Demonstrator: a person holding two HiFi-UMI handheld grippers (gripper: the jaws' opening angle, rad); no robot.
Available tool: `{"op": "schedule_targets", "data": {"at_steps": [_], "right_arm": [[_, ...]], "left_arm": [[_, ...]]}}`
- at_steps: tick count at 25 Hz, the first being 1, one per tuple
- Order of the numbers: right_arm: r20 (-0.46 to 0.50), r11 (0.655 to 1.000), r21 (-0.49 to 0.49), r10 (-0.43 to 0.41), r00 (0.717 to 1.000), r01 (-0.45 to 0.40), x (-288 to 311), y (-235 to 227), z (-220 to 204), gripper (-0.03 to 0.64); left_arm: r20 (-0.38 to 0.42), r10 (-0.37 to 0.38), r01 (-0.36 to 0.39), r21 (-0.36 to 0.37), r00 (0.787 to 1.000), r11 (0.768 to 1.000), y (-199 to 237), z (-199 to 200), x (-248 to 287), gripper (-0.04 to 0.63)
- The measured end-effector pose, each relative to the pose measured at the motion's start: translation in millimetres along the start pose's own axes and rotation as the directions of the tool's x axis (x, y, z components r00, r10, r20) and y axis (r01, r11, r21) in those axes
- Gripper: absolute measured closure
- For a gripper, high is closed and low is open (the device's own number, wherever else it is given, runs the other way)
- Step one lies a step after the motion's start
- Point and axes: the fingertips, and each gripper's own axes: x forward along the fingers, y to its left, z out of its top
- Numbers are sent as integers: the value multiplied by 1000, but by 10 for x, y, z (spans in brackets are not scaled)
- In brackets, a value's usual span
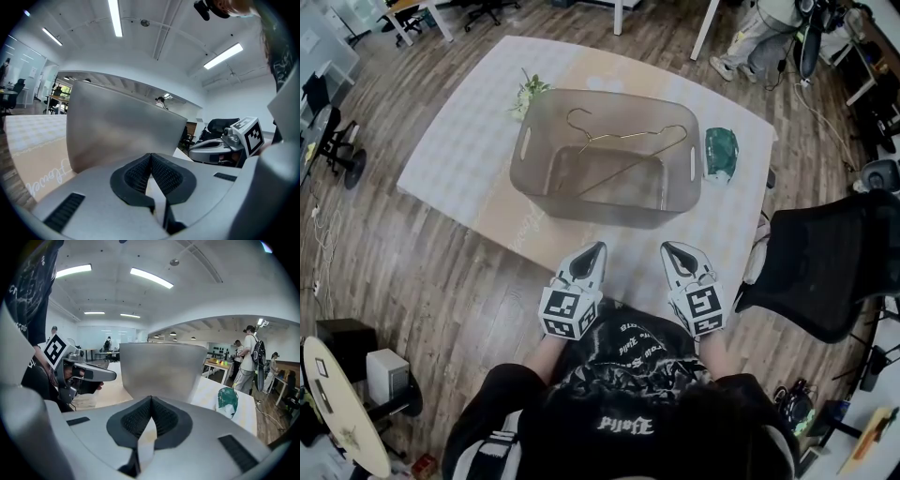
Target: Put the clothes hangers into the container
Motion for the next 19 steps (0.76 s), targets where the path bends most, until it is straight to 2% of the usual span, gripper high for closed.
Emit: {"op": "schedule_targets", "data": {"at_steps": [19], "right_arm": [[-8, 1000, -15, -19, 1000, 18, 43, -30, -39, 609]], "left_arm": [[-10, -3, 3, -11, 1000, 1000, 5, -2, 49, 575]]}}
